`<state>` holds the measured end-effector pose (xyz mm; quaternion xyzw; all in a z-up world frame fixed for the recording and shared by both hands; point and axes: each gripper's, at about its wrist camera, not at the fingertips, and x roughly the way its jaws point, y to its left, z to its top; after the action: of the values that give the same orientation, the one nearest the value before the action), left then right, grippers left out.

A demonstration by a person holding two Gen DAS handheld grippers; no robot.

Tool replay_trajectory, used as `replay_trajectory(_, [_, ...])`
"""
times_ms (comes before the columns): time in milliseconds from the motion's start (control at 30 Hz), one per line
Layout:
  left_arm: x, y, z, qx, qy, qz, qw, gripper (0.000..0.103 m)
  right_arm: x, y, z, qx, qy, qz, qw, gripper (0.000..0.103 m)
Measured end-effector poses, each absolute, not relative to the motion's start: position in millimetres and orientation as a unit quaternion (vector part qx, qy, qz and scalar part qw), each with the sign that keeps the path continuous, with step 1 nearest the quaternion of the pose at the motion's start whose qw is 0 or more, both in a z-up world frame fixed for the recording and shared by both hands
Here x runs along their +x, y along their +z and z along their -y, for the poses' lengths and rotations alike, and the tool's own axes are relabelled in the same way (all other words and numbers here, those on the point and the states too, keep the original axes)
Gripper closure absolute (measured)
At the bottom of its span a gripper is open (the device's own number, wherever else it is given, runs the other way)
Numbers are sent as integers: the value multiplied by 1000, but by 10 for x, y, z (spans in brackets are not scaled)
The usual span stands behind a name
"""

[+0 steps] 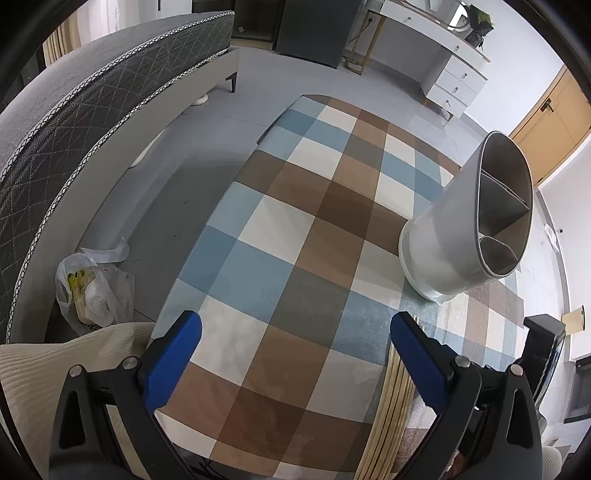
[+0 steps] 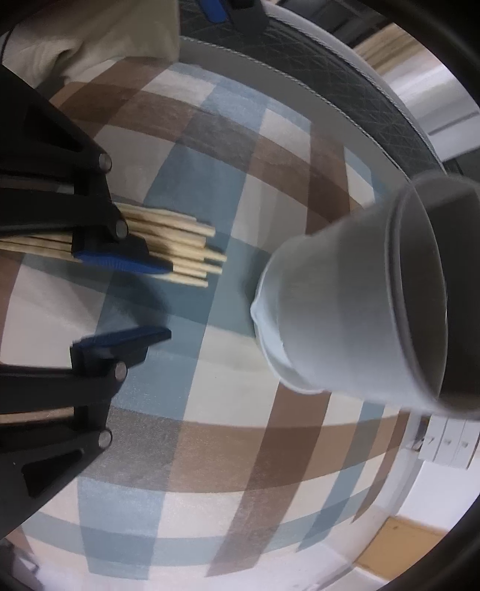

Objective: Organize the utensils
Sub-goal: 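Lower the right tool and close it on one wooden chopstick while the left tool grasps another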

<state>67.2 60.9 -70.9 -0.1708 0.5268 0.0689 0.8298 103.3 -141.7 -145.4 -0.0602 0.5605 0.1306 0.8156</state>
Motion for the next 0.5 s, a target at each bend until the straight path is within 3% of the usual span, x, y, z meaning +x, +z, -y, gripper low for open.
replay_trajectory(400, [682, -743, -620, -160, 80, -525, 832, 3, 1020, -1500, 1153, -118, 134, -554, 813, 85])
replay_trajectory(467, [686, -760, -608, -151, 81, -527, 833, 3, 1040, -1496, 1150, -118, 136, -548, 817, 96])
replay_trajectory(500, [683, -769, -608, -148, 81, -528, 833, 3, 1043, -1498, 1158, -115, 136, -544, 820, 97])
